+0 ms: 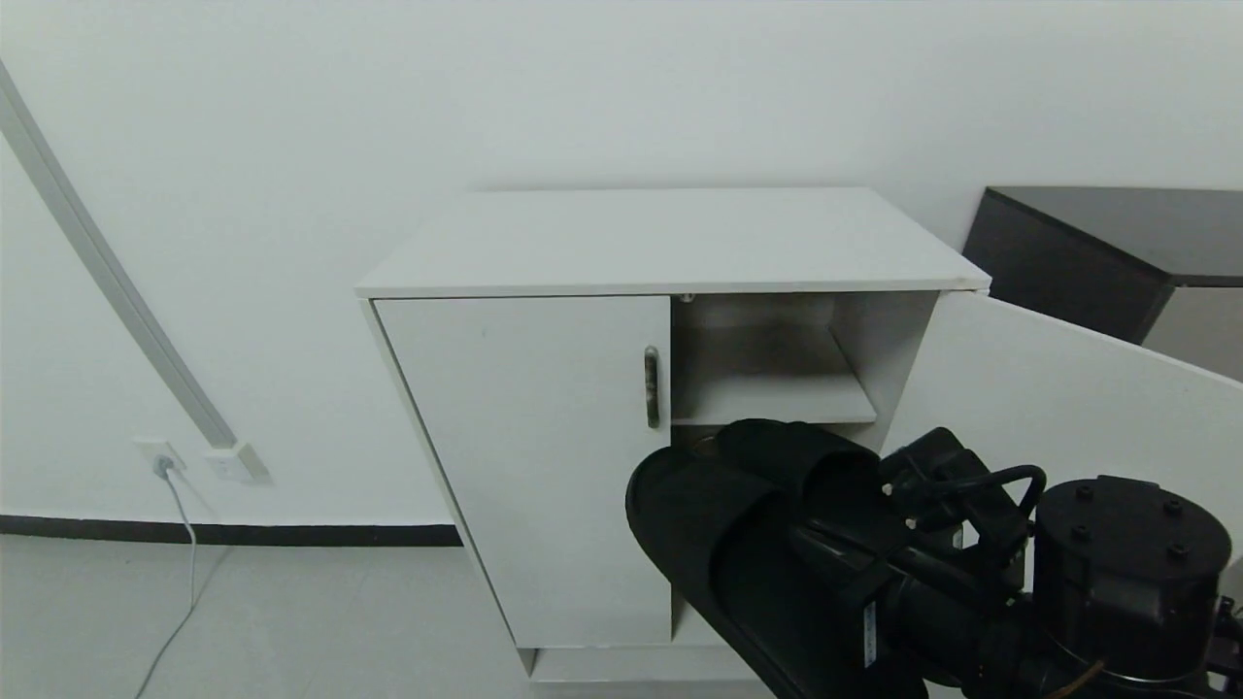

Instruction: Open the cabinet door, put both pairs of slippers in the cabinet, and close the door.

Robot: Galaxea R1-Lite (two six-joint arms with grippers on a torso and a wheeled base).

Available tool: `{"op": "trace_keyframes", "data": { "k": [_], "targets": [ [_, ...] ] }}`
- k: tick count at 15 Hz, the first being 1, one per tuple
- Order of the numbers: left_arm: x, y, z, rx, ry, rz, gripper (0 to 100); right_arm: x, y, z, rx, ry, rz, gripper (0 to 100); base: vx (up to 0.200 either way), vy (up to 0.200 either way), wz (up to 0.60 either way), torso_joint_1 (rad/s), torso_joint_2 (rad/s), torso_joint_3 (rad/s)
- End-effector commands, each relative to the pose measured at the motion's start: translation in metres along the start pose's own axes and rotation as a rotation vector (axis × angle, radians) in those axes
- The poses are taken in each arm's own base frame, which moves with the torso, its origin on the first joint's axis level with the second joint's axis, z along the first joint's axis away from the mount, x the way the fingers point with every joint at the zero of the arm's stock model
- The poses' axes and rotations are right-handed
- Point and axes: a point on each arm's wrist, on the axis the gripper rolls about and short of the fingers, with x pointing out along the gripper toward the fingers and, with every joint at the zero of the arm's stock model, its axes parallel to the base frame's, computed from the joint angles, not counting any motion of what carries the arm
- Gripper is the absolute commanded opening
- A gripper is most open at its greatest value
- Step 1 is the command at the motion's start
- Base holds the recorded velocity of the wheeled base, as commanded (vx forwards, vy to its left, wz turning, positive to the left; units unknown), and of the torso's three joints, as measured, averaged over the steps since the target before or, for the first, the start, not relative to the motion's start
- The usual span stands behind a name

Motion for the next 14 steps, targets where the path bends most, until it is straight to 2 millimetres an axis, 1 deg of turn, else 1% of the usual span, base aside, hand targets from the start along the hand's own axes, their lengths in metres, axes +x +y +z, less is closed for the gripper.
{"op": "trace_keyframes", "data": {
  "k": [1, 6, 8, 13, 14],
  "targets": [
    [0.0001, 0.0000, 0.0000, 0.000, 0.001, 0.000, 0, 0.0007, 0.0002, -0.0012, -0.002, 0.005, 0.000, 0, 0.000, 0.000, 0.00, -0.163, 0.49, 0.325],
    [0.0001, 0.0000, 0.0000, 0.000, 0.001, 0.000, 0, 0.0009, 0.0001, -0.0019, -0.002, 0.008, 0.000, 0, 0.000, 0.000, 0.00, -0.134, 0.47, 0.336],
    [0.0001, 0.0000, 0.0000, 0.000, 0.001, 0.000, 0, 0.0039, -0.0005, -0.0040, -0.002, 0.016, -0.006, 0, 0.000, 0.000, 0.00, -0.100, 0.45, 0.361],
    [0.0001, 0.0000, 0.0000, 0.000, 0.001, 0.000, 0, 0.0040, -0.0008, -0.0037, 0.001, 0.007, -0.006, 0, 0.000, 0.000, 0.00, -0.047, 0.44, 0.392],
    [0.0001, 0.0000, 0.0000, 0.000, 0.001, 0.000, 0, 0.0038, -0.0008, -0.0034, 0.001, 0.006, -0.006, 0, 0.000, 0.000, 0.00, -0.002, 0.27, 0.261]
  ]
}}
